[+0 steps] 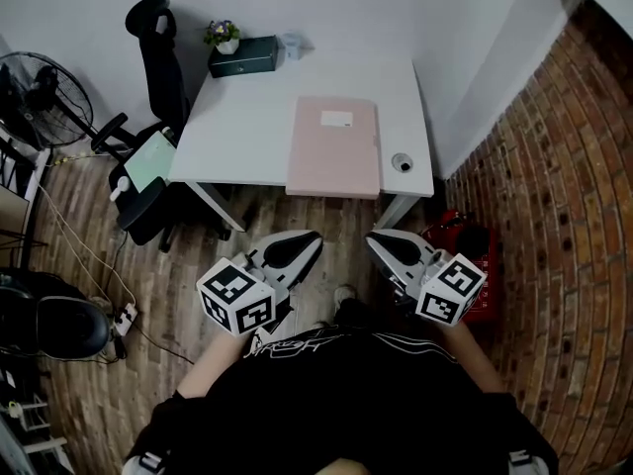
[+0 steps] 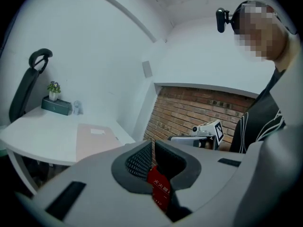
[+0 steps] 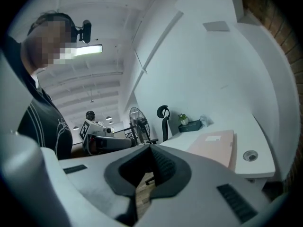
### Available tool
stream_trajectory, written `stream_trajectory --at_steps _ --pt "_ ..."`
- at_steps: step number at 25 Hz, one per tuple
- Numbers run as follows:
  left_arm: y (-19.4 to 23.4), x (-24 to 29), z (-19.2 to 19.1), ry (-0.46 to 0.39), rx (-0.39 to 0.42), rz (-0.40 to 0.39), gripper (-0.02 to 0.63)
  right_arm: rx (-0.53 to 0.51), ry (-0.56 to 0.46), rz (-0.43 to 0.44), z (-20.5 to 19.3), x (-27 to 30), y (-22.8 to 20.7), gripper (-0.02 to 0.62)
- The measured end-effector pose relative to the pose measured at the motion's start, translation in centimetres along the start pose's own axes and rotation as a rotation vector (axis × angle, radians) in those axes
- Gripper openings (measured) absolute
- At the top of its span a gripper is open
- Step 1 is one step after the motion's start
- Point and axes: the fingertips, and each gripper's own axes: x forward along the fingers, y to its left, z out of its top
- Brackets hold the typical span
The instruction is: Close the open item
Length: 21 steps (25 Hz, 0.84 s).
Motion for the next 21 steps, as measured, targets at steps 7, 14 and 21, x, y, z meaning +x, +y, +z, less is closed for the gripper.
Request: stream_trajectory --at_steps 7,14,21 --pt "-0.7 -2.0 0.0 -0.013 0.001 0.001 0.044 0.012 -0.01 0.015 0.2 -0.1 1.9 0.002" --pt "-1.0 -2.5 -0.1 -0.007 0.012 -0.004 0.044 0.007 -0.021 0.019 0.7 -0.4 2.7 0.002" --pt "-1.0 -2.8 -1.1 0.003 0.017 0.0 0.044 0.056 -0.025 0.019 -0.8 -0.8 2.8 0.002"
